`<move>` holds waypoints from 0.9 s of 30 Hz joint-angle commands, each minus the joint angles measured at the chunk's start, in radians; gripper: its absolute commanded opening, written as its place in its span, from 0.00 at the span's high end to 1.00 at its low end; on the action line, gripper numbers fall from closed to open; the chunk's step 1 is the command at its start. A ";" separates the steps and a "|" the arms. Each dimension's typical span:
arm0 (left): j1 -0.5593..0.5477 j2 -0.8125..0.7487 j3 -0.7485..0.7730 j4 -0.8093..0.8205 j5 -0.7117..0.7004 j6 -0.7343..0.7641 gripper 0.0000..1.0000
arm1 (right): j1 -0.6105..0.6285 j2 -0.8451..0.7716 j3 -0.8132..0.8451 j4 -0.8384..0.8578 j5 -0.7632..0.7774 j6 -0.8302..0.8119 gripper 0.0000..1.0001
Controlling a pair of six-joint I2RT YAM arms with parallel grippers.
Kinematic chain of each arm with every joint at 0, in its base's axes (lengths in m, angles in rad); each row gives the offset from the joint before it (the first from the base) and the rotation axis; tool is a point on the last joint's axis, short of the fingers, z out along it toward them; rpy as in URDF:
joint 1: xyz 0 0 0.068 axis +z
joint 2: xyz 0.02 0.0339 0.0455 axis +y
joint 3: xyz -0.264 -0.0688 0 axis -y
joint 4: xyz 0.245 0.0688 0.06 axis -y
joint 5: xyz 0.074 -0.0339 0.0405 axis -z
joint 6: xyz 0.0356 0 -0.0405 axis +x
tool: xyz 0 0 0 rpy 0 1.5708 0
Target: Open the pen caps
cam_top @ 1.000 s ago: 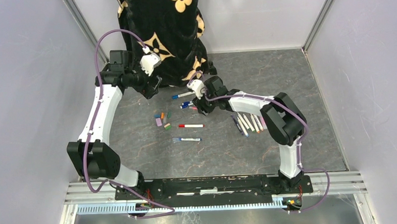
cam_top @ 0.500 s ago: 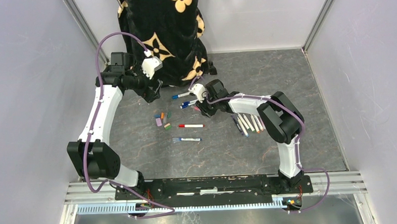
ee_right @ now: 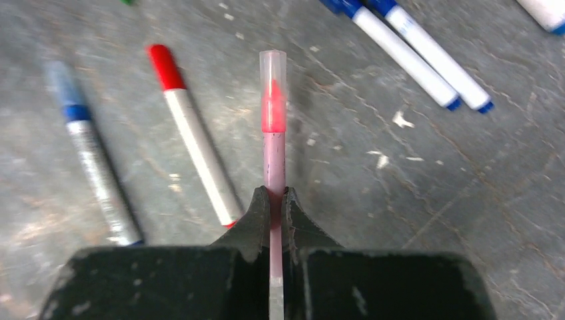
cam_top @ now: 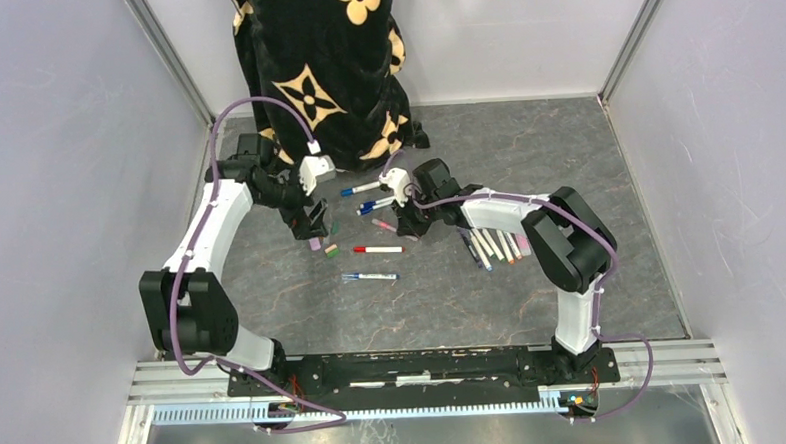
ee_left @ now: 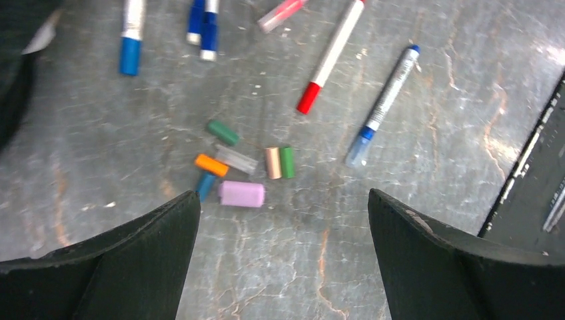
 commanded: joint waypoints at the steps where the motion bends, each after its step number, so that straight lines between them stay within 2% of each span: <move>1: -0.023 -0.046 -0.052 -0.036 0.118 0.193 0.00 | -0.003 -0.084 0.066 -0.031 -0.201 0.073 1.00; 7: -0.103 -0.054 -0.098 -0.022 0.107 0.307 0.00 | -0.004 -0.050 0.170 -0.132 -0.464 0.124 1.00; 12: -0.166 -0.064 -0.117 0.004 0.082 0.341 0.02 | -0.004 -0.015 0.219 -0.169 -0.606 0.153 1.00; 19: -0.212 -0.072 -0.127 0.020 0.068 0.354 0.17 | -0.004 0.013 0.243 -0.169 -0.703 0.184 1.00; 23: -0.231 -0.069 -0.129 0.004 0.076 0.377 0.31 | -0.004 0.019 0.248 -0.170 -0.725 0.197 1.00; 27: -0.253 -0.053 -0.123 -0.030 0.067 0.398 0.52 | -0.005 0.028 0.256 -0.179 -0.734 0.199 1.00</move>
